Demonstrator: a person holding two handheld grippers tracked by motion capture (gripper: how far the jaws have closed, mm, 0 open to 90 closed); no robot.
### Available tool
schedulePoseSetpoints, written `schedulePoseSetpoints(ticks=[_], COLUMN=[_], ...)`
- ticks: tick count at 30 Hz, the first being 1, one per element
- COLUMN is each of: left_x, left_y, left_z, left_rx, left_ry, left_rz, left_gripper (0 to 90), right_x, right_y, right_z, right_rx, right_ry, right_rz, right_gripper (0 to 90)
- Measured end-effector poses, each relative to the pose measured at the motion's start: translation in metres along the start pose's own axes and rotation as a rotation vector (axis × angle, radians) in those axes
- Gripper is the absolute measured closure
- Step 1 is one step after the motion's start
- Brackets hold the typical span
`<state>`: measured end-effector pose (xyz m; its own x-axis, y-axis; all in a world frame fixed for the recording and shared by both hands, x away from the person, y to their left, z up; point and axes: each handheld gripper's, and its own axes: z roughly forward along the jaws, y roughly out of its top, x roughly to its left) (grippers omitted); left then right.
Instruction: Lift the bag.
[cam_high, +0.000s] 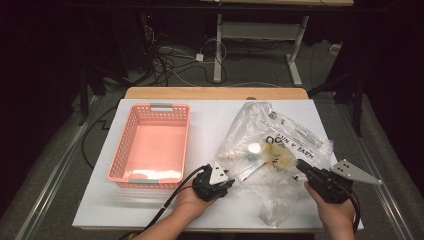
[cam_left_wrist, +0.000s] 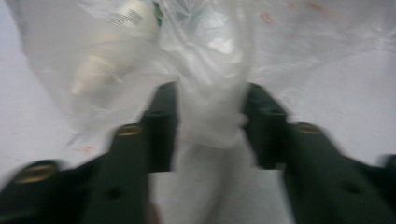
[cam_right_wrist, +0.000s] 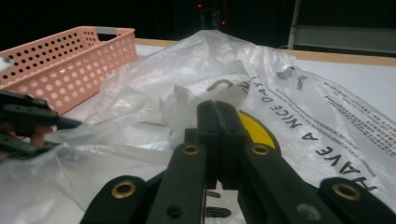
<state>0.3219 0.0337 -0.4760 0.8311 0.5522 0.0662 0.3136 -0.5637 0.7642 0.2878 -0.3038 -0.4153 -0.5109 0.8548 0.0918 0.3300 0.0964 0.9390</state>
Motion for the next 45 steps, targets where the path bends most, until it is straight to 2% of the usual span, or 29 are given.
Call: schedulePoseSetpoints(ticks=[2,4,8,11,14,18,21,23,26,28,33,34,36,40,45], left_x=[-0.002,-0.005,-0.007,-0.005,0.0,0.006,0.007,0.007,0.004,0.003,0.006,0.006,0.006,0.006,0.002], left_y=[0.002,0.006,0.013,0.018,0.022,0.027,0.029,0.031,0.033,0.033,0.033,0.032,0.031,0.028,0.032], left_z=[-0.003,-0.008,-0.013,-0.015,-0.015,-0.013,-0.012,-0.011,-0.012,-0.013,-0.018,-0.019,-0.023,-0.034,-0.06], left_rx=[-0.028,-0.06,-0.107,-0.125,-0.139,-0.154,-0.165,-0.171,-0.185,-0.194,-0.208,-0.211,-0.224,-0.254,-0.343], left_ry=[-0.018,-0.023,-0.035,-0.034,-0.034,-0.034,-0.038,-0.043,-0.048,-0.048,-0.046,-0.047,-0.045,-0.043,-0.017], left_rz=[0.006,0.024,0.035,0.039,0.031,0.018,0.017,0.017,0.023,0.029,0.023,0.021,0.016,0.008,0.023], left_gripper=[80.3,85.6,86.7,86.8,86.9,87.0,87.4,87.4,87.5,87.5,87.5,87.5,87.5,87.4,87.5], right_x=[0.005,0.01,0.022,0.037,0.054,0.079,0.096,0.103,0.104,0.1,0.077,0.075,0.07,0.069,0.062], right_y=[0.002,0.003,0.001,-0.004,-0.008,-0.014,-0.021,-0.029,-0.041,-0.048,-0.055,-0.054,-0.051,-0.037,-0.014], right_z=[-0.009,-0.02,-0.042,-0.048,-0.046,-0.035,-0.023,-0.014,-0.003,0.001,-0.006,-0.009,-0.012,-0.022,-0.034], right_rx=[-0.018,-0.04,-0.072,-0.064,-0.05,0.009,0.065,0.12,0.188,0.228,0.203,0.199,0.161,0.07,-0.083], right_ry=[0.008,0.007,0.0,0.0,0.027,0.047,0.051,0.052,0.03,-0.007,-0.004,-0.014,-0.023,-0.045,-0.077], right_rz=[0.007,0.004,0.025,0.02,0.026,0.006,-0.018,-0.021,-0.038,-0.061,-0.042,-0.029,-0.055,-0.081,-0.104], right_gripper=[82.2,75.7,62.6,50.1,36.1,15.5,5.5,3.4,7.2,17.2,67.5,74.6,85.4,89.3,89.5])
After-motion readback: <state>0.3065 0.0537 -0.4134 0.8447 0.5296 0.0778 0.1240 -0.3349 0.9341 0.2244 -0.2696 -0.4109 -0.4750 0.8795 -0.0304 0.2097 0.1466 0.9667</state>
